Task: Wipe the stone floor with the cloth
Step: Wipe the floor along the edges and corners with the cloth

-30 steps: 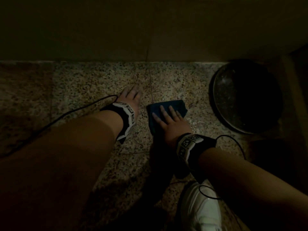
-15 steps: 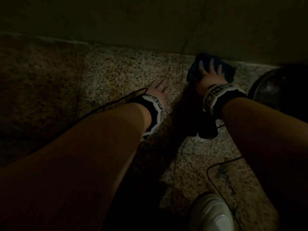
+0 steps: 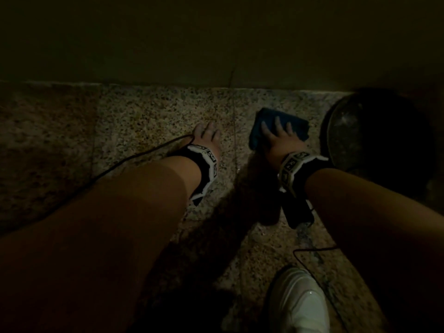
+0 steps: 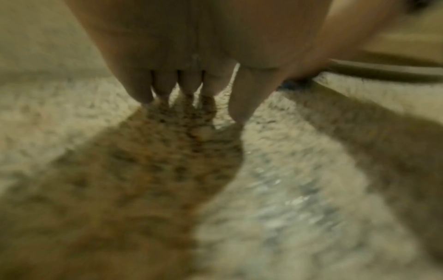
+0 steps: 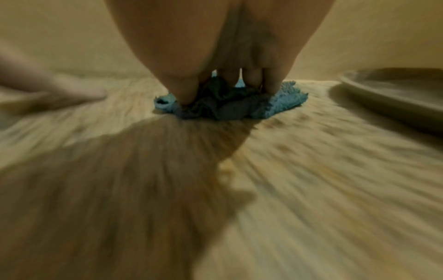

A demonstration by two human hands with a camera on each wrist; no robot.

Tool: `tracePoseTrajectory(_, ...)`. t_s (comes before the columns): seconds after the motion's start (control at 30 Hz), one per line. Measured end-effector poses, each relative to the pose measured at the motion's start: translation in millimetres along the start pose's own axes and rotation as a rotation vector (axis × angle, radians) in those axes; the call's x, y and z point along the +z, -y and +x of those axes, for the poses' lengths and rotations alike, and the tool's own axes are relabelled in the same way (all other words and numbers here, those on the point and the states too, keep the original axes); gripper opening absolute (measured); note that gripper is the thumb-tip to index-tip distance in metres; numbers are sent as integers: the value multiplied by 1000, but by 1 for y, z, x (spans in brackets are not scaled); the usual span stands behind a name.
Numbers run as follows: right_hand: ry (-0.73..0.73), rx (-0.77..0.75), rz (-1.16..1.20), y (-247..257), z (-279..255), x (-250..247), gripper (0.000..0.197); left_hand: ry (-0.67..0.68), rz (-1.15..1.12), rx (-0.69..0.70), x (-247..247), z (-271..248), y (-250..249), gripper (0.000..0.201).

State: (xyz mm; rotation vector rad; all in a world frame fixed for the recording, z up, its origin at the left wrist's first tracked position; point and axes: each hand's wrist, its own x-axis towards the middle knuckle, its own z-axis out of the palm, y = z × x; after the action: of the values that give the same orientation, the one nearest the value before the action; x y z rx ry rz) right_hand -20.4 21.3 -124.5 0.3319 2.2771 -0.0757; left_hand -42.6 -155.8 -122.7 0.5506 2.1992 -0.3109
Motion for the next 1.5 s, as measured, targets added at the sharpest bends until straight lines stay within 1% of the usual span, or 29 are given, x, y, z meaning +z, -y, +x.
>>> tracePoseTrajectory(0.1,22,-14,-17,-18,-21,26,68,-30,-81,11,5,4,-3,95)
tracePoseTrajectory(0.17,31,-47,-34,-28,-36,41,65,-62,-49,56,4,5,-7,97)
tracePoseTrajectory(0.27,68,-78,-38,-37,-49,56,70,-94,24,108,-4,7,-13,93)
tracePoseTrajectory(0.33,83,-86,-38,-40,-51,60,74,-90,66,127,-9,5,-16,93)
tracePoseTrajectory(0.4,83,-84,-30,-40,-48,61,77,-76,53,148,-17,1,-21,88)
tracePoseTrajectory(0.47,78,-79,-21,-39,-45,61,79,-68,4,151,-22,-4,-25,77)
tracePoseTrajectory(0.53,58,-84,-9,-39,-44,63,74,-66,-34,138,-23,-4,-28,74)
tracePoseTrajectory(0.67,-23,-98,-20,-40,-40,59,67,-52,-60,102,-10,6,-30,77)
tracePoseTrajectory(0.73,-48,-86,-20,-41,-31,48,64,-34,-73,75,-6,9,-34,81)
tracePoseTrajectory(0.8,-54,-60,23,-43,-16,31,60,-17,-85,47,-5,12,-38,88)
tracePoseTrajectory(0.83,-59,-46,55,-44,-7,21,59,-11,-85,37,-4,14,-40,89)
tracePoseTrajectory(0.97,-91,-3,111,-47,27,-12,60,-16,-28,19,-5,16,-38,85)
tracePoseTrajectory(1.07,-96,61,131,-46,44,-31,62,-20,-30,24,-2,19,-36,81)
tracePoseTrajectory(1.13,-92,79,135,-44,51,-38,64,-28,-34,31,0,19,-35,84)
tracePoseTrajectory(1.23,-104,53,125,-44,49,-37,67,-36,-14,40,2,22,-33,89)
tracePoseTrajectory(1.33,-119,-16,77,-47,37,-27,62,-25,2,45,2,23,-30,91)
tracePoseTrajectory(1.4,-105,-56,33,-48,24,-15,62,-12,-24,77,-1,19,-28,92)
tracePoseTrajectory(1.5,-72,-108,-15,-44,1,9,61,12,-59,134,-8,15,-20,88)
